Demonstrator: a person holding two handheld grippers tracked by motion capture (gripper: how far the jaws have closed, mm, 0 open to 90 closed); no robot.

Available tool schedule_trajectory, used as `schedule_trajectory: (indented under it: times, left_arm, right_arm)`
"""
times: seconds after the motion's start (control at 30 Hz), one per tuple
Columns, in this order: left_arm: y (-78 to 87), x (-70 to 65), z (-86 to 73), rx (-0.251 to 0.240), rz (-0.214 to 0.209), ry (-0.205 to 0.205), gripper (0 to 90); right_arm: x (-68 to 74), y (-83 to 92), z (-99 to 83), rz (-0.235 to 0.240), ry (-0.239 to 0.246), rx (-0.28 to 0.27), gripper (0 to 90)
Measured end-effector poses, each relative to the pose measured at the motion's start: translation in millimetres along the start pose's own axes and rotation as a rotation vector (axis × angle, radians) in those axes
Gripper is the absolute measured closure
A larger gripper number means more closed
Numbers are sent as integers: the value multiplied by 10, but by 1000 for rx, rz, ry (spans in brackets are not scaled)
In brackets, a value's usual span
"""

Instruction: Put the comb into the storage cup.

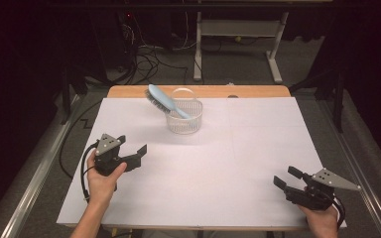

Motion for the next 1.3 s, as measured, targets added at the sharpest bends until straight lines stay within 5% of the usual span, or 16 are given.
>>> schedule_trajectory:
  times: [0.6, 1.3]
  left_arm:
    - [14, 54, -163, -16, 11, 44, 181]
    - [74, 86, -270, -1, 24, 46, 181]
  right_arm:
    - [-15, 33, 3, -8, -8, -13, 282]
    - [-19, 34, 3, 1, -5, -15, 282]
Point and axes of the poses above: each handheld gripper's, and its own axes: y roughly backward along the jaws, z roughly out of its top, x roughly to its left, the point moved 3 cm from there along -y, roughly forward along the jaws, and after that the axes turned 4 degrees about y, right-handed, at the moved point
